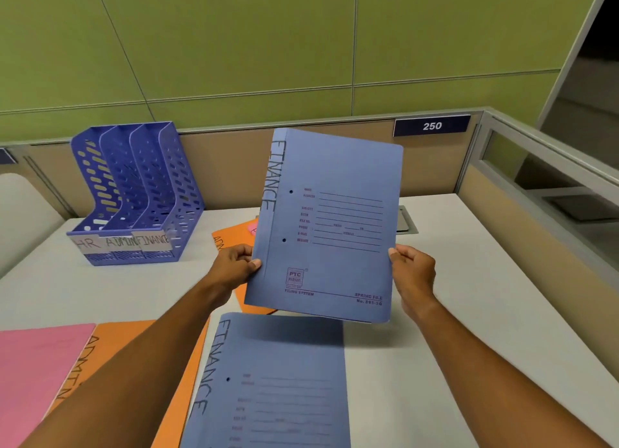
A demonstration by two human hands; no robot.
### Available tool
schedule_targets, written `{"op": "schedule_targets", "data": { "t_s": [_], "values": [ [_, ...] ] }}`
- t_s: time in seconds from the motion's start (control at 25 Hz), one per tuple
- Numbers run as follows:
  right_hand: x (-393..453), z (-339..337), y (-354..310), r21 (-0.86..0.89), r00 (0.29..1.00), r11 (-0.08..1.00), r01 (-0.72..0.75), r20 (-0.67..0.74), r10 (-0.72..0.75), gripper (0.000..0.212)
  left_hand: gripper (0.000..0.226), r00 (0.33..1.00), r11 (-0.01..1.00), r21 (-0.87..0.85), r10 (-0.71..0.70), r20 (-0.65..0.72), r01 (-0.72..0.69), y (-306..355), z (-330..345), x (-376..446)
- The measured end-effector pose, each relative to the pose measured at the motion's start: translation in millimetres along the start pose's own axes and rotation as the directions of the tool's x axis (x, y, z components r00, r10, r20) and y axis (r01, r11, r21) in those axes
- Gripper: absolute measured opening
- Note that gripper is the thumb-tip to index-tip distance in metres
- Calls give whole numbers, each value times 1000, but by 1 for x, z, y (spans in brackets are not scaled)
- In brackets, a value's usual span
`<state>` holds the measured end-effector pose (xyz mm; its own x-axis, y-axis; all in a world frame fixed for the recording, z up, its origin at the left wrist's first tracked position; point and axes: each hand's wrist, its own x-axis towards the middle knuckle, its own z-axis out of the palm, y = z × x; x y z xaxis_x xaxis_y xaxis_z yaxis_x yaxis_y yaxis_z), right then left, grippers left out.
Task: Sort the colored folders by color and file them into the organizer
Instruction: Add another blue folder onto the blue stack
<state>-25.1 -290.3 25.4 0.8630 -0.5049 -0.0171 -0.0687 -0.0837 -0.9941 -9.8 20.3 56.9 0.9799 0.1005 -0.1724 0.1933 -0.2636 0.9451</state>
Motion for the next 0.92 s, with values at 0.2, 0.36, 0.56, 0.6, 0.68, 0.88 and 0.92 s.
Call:
{"op": "schedule_targets", "data": {
  "t_s": [0.2, 0.36, 0.56, 0.6, 0.68, 0.88, 0.92],
  "values": [
    [-54, 1, -12, 226, 961, 962, -155, 262, 93, 11, 7, 995, 998, -38, -56, 78, 59, -27, -50, -38],
    [-95, 8, -16, 238, 939, 949, -206, 322, 123, 13, 16, 985, 988, -123, -74, 155, 94, -43, -83, -77],
    [-142, 10, -8, 156, 944, 967, -204, 291, 152, 8, 49, 962, 979, -107, -145, 230, 173, -65, -111, -110],
    [-151, 9, -3, 139, 946, 968, -209, 281, 164, 8, 44, 959, 976, -113, -158, 235, 189, -69, -113, -115],
    [-167, 5, 8, 99, 946, 970, -222, 265, 189, 9, 19, 964, 977, -97, -165, 209, 189, -78, -116, -125],
    [-203, -6, 38, 31, 931, 953, -301, 228, 287, 9, 16, 980, 984, 39, -177, 93, 174, -104, -114, -146],
    [-209, -8, 43, 17, 929, 949, -315, 211, 305, 8, 13, 979, 981, 60, -189, 83, 184, -109, -113, -150]
  ]
}}
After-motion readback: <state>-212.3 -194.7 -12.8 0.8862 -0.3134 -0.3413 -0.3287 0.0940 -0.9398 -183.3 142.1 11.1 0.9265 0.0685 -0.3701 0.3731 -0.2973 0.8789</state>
